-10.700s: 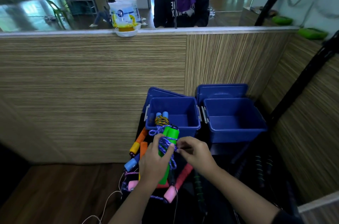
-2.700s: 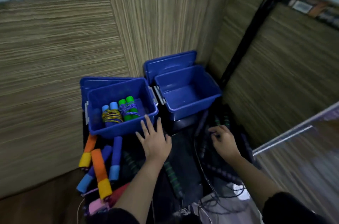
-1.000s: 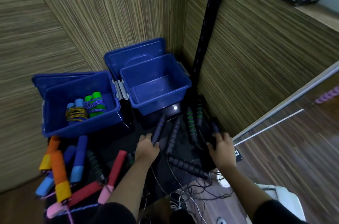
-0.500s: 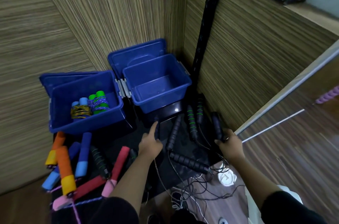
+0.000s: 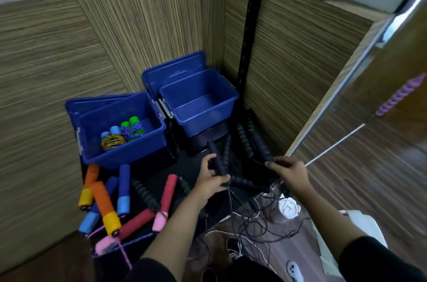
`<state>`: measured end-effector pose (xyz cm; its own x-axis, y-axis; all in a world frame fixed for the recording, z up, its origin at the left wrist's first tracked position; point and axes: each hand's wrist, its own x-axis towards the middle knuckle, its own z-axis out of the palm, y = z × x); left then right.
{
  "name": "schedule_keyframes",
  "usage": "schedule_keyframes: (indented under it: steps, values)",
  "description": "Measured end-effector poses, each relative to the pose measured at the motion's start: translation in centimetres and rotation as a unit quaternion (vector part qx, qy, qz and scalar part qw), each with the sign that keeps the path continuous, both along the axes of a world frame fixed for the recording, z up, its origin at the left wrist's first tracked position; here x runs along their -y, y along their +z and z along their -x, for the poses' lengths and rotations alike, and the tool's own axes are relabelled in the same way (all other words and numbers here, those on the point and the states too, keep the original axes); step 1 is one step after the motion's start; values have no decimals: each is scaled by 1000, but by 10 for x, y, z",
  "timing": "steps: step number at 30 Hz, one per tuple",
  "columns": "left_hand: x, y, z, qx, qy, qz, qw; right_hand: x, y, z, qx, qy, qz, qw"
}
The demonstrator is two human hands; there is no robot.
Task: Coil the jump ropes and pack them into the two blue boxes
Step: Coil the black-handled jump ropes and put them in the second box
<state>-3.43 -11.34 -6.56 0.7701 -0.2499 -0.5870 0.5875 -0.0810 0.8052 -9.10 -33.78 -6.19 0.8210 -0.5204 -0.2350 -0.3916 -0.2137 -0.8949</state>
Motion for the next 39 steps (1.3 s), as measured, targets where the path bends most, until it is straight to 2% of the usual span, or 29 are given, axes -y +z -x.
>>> schedule_keyframes:
  steps: [5,7,11,13,17,21,23,25,26,27,28,30,31,32,34,37,39]
  values:
    - [20,7,18,-3,-36,44,998,-41,8,10,1,97,-33,995]
    - [23,8,23,6,-35,48,998,-52,8,9,9,97,-53,994]
    - [18,4,22,11,-20,61,998,-62,13,5,-6,61,-215,975]
    - [14,5,21,19,-33,39,998,-61,13,0,-29,51,-244,968]
    - [15,7,20,43,-40,30,998,-59,13,-11,-49,53,-204,976]
    - [19,6,18,71,-14,13,997,-58,19,-18,-85,107,-277,951]
    - [15,9,15,81,-50,-8,995,-51,21,-21,-89,132,-310,937]
    - [5,20,9,119,-127,-62,983,-37,26,-26,-92,145,-335,927]
    - [0,26,4,171,-168,-114,964,-30,30,-29,-101,161,-341,921]
    - [-5,30,-2,250,-204,-187,928,-22,36,-31,-117,186,-346,912]
    - [-9,36,-8,342,-240,-272,867,-16,42,-34,-140,220,-349,900]
    - [-11,47,-16,511,-308,-387,703,-6,54,-38,-179,294,-333,878]
    - [-8,52,-18,557,-344,-387,649,-3,61,-42,-192,329,-315,869]
    - [-5,57,-18,581,-379,-373,616,-2,67,-45,-199,355,-297,864]
    - [2,61,-16,588,-416,-369,587,-4,79,-52,-192,374,-280,863]
    - [4,64,-10,538,-378,-413,630,-9,92,-59,-152,365,-242,886]
    - [6,63,-5,522,-355,-414,656,-8,96,-60,-141,396,-197,886]
